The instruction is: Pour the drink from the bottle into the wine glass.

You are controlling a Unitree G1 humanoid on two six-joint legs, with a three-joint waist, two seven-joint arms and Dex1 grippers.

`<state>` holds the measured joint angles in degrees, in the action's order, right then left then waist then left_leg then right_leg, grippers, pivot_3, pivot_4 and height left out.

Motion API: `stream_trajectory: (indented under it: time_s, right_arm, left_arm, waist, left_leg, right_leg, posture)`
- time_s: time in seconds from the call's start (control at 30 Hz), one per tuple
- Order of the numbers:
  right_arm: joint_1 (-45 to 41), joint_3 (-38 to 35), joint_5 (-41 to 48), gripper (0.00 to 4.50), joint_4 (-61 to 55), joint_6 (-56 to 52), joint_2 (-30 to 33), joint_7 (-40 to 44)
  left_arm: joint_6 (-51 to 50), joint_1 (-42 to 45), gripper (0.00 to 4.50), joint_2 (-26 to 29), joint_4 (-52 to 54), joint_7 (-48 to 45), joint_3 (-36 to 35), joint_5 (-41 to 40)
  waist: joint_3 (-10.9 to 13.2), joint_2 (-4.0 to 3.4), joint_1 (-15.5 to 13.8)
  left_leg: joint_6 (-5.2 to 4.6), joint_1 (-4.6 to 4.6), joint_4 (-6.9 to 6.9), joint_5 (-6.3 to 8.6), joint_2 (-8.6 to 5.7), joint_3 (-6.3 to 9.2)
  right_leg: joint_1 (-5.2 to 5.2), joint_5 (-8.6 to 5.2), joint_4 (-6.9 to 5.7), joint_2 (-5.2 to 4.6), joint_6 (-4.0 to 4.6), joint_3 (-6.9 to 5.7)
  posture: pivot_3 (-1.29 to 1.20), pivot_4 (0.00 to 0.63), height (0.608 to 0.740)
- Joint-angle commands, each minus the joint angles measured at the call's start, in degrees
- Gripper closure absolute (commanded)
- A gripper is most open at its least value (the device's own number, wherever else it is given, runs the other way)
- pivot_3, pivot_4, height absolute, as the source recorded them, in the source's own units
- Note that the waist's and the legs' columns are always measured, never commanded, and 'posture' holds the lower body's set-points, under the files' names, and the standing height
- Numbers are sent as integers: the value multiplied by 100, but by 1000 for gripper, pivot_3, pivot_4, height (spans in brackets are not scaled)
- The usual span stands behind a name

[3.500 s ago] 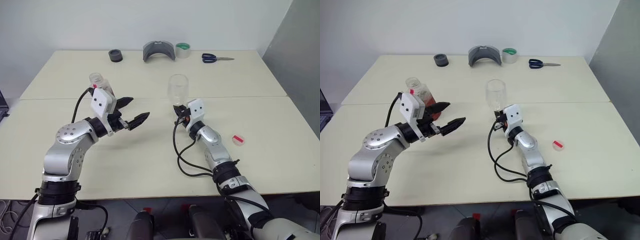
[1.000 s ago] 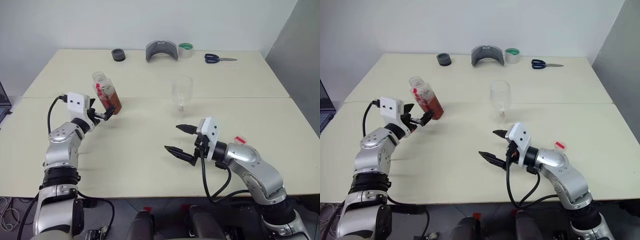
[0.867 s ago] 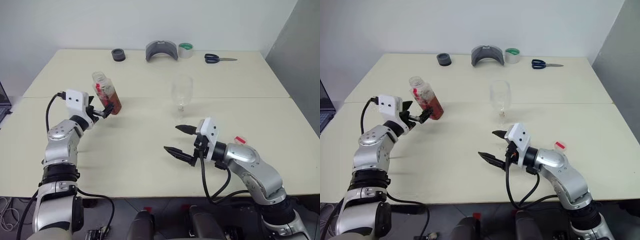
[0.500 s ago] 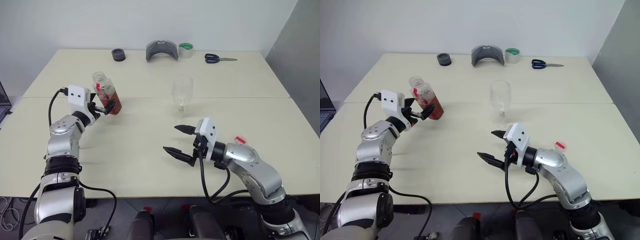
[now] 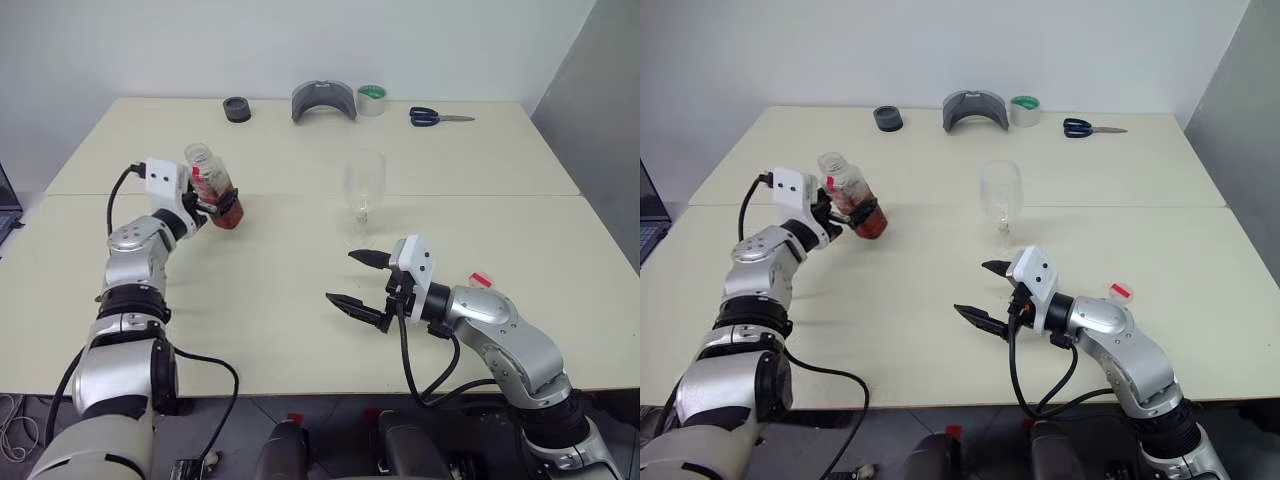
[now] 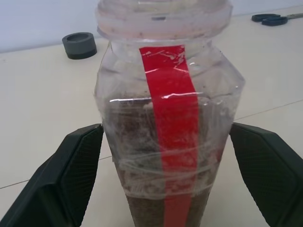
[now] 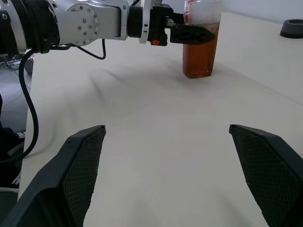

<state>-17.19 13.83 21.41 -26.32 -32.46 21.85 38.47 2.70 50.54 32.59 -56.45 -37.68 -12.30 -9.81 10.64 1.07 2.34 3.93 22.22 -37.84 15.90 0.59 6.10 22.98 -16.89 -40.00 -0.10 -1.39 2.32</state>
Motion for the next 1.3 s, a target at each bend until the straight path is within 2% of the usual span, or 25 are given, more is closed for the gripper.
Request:
stream_trajectory:
  time_s: [0.03,0.17,0.33,0.4,0.67,0.77,0.93,1.3]
  right_arm:
    - [-63,5,-3,54,-266,28,6,-45]
    - [-33,8,-9,0,-314,11,-8,-110]
    - [40,-18,-79,0,-364,73,-30,-273]
    - [69,-54,-144,0,-385,136,-50,-365]
    - [402,-678,-448,0,-777,615,-32,-918]
    - [350,-1029,-225,0,-875,476,107,-855]
    - [85,-1407,-13,0,-777,300,138,-989]
    - [-264,-1376,-248,0,-560,253,-75,-1524]
  left_arm:
    - [245,248,0,53,-156,-76,38,74]
    - [304,373,848,8,-400,-58,3,60]
    - [351,460,2456,-22,-468,-130,-20,17]
    - [347,490,2725,-47,-413,-162,-33,-17]
    - [550,731,2732,-438,854,-373,540,294]
    - [750,1021,2732,-534,1021,-290,869,596]
    - [1513,1566,2732,-656,816,-95,1403,1216]
    - [2842,2335,2732,-660,-323,297,1976,2063]
  waist:
    - [0,0,0]
    - [0,0,0]
    - [0,0,0]
    - [0,0,-1]
    - [3,6,-65]
    - [3,6,-60]
    - [4,6,-41]
    - [4,6,-1]
  left_leg:
    - [0,2,0,0,0,0]
    - [0,24,-7,0,0,3]
    - [0,30,-7,0,-1,6]
    - [0,33,-8,0,-2,8]
    - [12,58,-19,-7,-7,21]
    - [13,57,-18,-7,-9,18]
    - [3,54,-17,-2,-9,14]
    - [0,52,-14,-2,-13,5]
  right_leg:
    - [1,0,0,0,0,0]
    - [20,2,-3,0,-1,-3]
    - [21,2,-1,-1,-1,-4]
    - [23,2,-1,-1,-1,-5]
    - [32,4,2,-6,-3,-18]
    - [32,5,3,-6,-5,-14]
    - [32,5,1,-5,-5,-12]
    - [33,5,1,-4,-5,-3]
  posture:
    - [0,150,740]
    - [0,150,740]
    - [0,150,740]
    - [0,150,740]
    - [0,150,740]
    - [0,150,740]
    - [0,150,740]
    - [0,150,740]
